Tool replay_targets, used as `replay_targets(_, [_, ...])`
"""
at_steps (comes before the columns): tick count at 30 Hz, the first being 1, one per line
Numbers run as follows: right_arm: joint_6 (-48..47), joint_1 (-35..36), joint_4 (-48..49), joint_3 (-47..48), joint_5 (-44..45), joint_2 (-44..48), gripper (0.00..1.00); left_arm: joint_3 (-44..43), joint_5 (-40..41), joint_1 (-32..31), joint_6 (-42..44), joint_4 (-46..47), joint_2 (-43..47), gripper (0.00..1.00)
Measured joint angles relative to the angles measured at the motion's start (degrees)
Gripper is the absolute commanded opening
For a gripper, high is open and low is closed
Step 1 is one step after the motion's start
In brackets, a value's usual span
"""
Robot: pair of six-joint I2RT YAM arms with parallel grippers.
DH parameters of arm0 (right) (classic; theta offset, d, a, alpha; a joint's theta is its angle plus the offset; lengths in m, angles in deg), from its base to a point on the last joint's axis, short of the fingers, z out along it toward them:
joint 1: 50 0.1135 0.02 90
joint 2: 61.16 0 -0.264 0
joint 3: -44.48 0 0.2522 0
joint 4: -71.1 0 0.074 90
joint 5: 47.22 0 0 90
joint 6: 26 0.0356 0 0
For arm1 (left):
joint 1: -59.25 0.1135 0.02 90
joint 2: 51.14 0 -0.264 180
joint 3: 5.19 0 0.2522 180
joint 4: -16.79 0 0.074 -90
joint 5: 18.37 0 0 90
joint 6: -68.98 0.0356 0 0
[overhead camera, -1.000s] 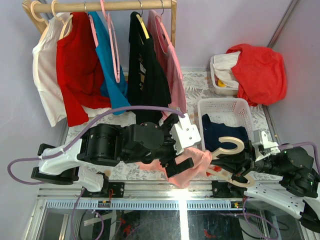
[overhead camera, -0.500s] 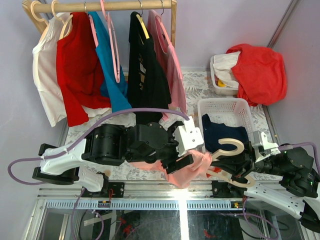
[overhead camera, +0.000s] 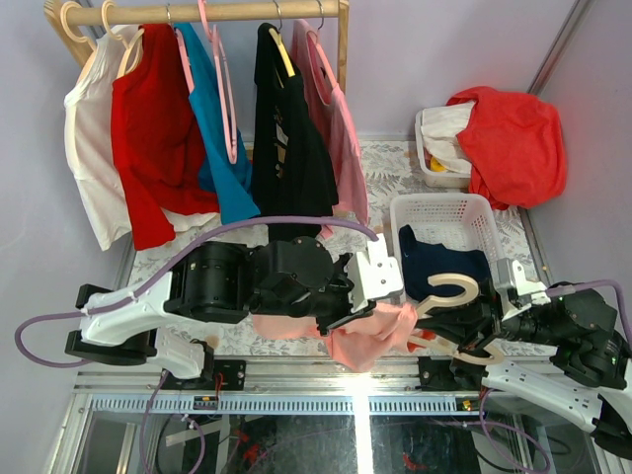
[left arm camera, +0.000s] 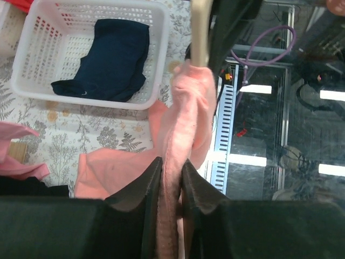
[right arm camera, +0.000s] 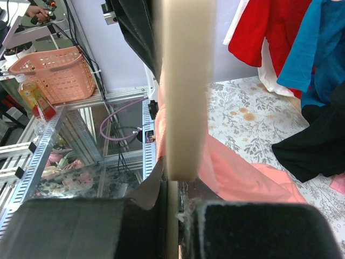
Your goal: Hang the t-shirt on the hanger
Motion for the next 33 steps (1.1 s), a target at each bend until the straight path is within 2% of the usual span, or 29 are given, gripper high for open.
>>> replay_targets(5, [-0.4,0.0,0.1,0.0,-0.5,-0.8,0.00,0.0,-2.6,-0.1,0.1,-0.9,0.1,0.00])
replay_targets(11, [-0.3,0.0,1.9,0.0,0.8,-3.4,0.03,-0.3,0.3,0.3,-0.6,-2.3,1.1,0.00])
replay_targets(17, [-0.4,0.0,5.4,0.9,2.4,-9.7,0.08,4.0,3.5,1.5,-2.4,-2.5,6.0,0.00])
replay_targets(27, [-0.3,0.0,5.2,4.2,6.4,-14.9,0.39,7.5,6.8,1.6,-3.9,-0.6,9.2,0.00])
replay_targets(29, [-0.3,0.0,3.5,5.8,9.2,-15.9,0.43,8.4,7.6,1.6,-4.1,0.3,9.7,0.00])
replay_targets(33, [0.1,0.0,0.4,8.7,14.3,-17.2,0.44,10.5,9.6,1.8,-4.5,2.4,10.9,0.00])
